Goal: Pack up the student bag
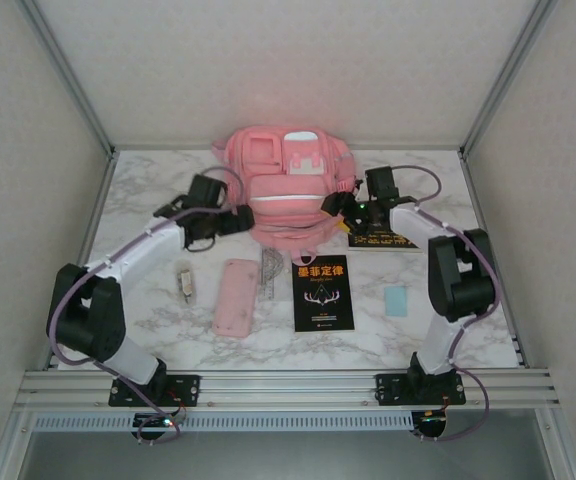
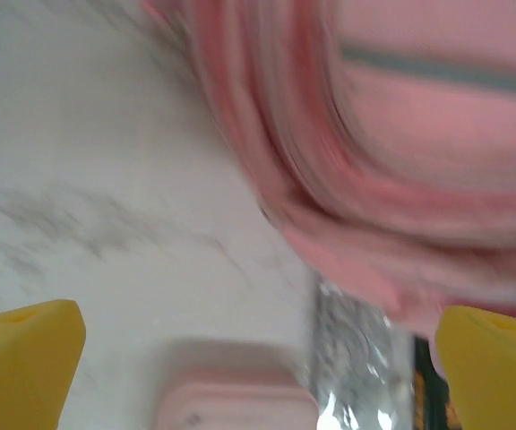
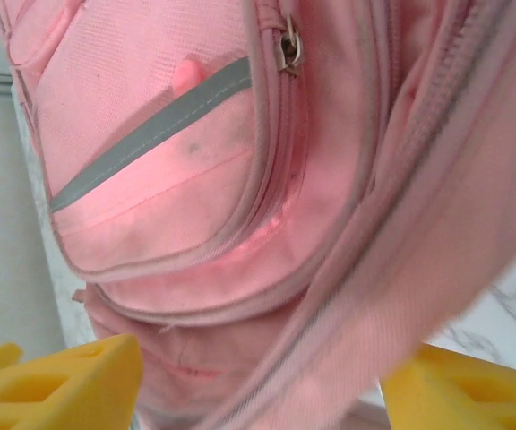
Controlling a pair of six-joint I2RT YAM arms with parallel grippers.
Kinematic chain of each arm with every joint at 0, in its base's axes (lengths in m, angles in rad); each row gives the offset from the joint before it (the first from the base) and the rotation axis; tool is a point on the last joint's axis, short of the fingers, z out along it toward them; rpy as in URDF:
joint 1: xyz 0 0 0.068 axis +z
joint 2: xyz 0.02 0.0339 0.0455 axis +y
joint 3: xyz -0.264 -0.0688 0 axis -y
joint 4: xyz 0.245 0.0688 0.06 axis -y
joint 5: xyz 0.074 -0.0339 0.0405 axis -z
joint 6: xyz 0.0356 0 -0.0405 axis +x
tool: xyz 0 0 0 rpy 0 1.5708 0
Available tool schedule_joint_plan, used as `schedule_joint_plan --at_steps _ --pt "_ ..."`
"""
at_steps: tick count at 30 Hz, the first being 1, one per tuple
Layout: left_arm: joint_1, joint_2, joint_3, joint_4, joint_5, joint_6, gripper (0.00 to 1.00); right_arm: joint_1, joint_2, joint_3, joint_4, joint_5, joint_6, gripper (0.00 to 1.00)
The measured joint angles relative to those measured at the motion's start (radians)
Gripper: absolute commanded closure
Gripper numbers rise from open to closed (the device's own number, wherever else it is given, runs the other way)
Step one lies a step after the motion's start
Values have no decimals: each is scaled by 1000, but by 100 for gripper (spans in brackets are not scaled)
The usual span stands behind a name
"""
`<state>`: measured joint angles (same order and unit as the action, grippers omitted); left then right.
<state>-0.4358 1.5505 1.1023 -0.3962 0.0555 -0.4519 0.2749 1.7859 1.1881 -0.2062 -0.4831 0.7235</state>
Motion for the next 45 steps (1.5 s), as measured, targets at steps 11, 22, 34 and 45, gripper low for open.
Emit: schedule_joint_plan --at_steps 11,22,34,45 --pt "-372 -19 -90 10 -4 -223 4 13 -433 -293 -227 188 -146 30" --pt "-506 137 -45 35 39 -325 33 97 -528 -537 -227 169 -156 42" --pt "-508 235 -46 94 69 -343 46 159 -418 -578 -82 166 -129 52" --pt "-505 266 -46 108 72 -345 53 161 -457 -578 -89 139 -106 56"
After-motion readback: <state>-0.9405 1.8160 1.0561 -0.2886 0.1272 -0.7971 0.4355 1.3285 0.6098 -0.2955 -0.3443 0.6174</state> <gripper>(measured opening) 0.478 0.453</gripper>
